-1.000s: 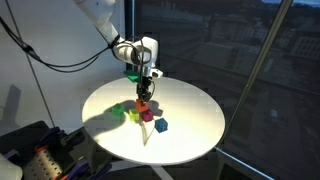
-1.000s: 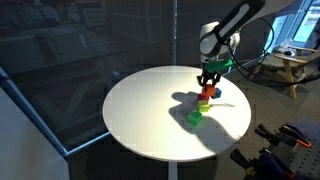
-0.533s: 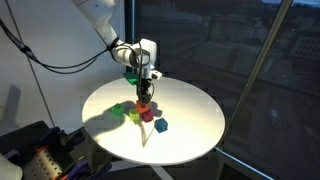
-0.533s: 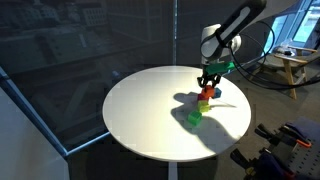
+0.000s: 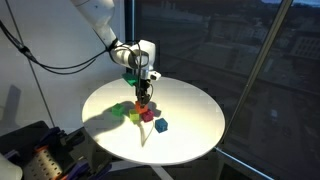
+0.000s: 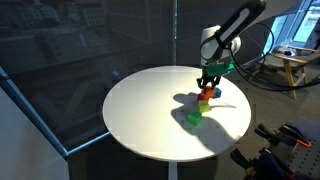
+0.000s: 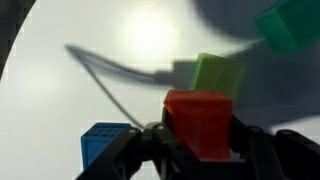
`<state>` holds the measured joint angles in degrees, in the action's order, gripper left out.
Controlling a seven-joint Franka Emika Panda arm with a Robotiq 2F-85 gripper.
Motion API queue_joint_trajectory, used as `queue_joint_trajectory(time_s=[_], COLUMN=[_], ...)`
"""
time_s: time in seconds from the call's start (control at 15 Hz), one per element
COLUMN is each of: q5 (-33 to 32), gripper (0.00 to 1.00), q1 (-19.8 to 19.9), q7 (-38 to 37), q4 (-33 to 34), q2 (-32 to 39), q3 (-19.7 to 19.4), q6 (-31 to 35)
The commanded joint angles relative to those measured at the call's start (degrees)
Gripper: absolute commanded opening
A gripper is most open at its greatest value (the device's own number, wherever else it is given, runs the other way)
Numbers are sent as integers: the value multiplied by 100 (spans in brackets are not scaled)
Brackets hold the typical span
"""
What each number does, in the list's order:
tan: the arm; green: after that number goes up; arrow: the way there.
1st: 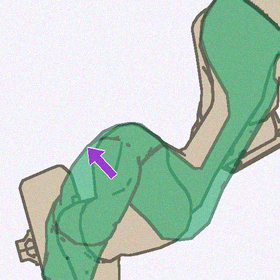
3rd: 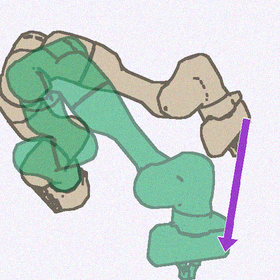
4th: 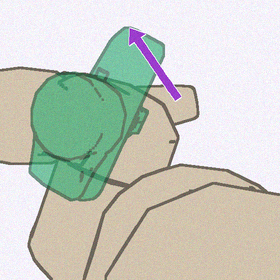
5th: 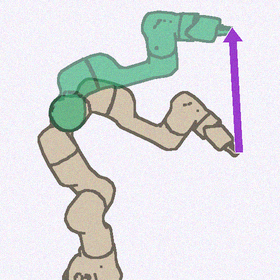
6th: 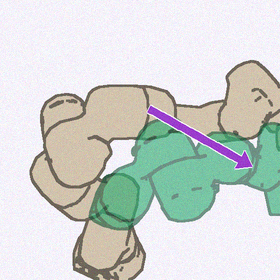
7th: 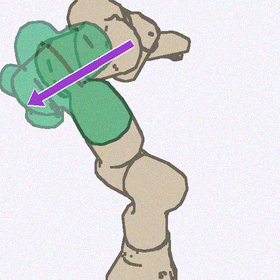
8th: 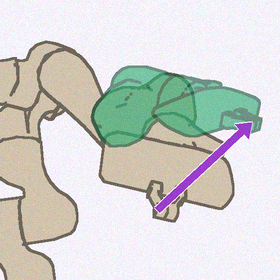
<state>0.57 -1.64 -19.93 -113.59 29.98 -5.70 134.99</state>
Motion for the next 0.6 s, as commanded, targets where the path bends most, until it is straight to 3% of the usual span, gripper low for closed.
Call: queue_joint_trajectory(time_s=[0.0, 0.53], q5=[102, 94], gripper=[25, 25], q1=[65, 54], q7=[150, 116], q4=[115, 255], q2=[28, 126], q3=[66, 74], q6=[-197, -235])
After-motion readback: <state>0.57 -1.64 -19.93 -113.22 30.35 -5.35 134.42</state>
